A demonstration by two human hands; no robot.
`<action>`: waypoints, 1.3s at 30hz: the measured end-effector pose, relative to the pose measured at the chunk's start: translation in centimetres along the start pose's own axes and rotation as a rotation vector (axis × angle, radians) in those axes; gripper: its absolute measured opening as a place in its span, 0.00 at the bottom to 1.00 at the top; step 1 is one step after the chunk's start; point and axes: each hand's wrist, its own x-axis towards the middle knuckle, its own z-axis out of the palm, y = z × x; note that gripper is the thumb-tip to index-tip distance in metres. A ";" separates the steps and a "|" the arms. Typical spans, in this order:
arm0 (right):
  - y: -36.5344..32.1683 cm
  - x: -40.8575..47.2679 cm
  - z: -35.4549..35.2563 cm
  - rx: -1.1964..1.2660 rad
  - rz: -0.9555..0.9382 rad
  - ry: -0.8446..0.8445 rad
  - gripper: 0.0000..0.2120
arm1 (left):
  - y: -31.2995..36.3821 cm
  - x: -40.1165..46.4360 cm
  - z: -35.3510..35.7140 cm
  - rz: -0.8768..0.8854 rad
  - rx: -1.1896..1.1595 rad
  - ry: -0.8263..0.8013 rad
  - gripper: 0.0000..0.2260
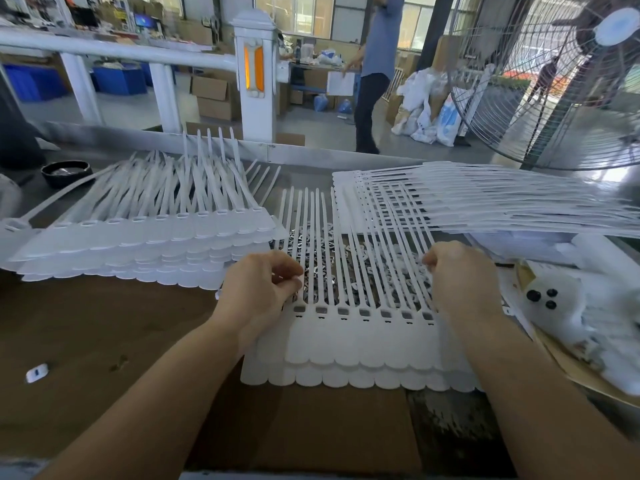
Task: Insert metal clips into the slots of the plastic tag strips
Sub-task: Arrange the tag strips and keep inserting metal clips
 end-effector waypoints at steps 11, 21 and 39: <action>-5.2 -4.2 -0.5 0.339 -0.471 -0.356 0.10 | 0.6 -0.8 -1.7 0.000 0.020 -0.187 0.07; -5.3 -5.1 -0.1 0.355 -0.594 -0.294 0.08 | 0.3 -0.9 -2.8 -0.076 0.072 -0.188 0.05; -5.1 -4.8 1.6 0.762 -0.340 -0.350 0.07 | 0.5 1.1 -3.9 -0.278 0.090 -0.365 0.04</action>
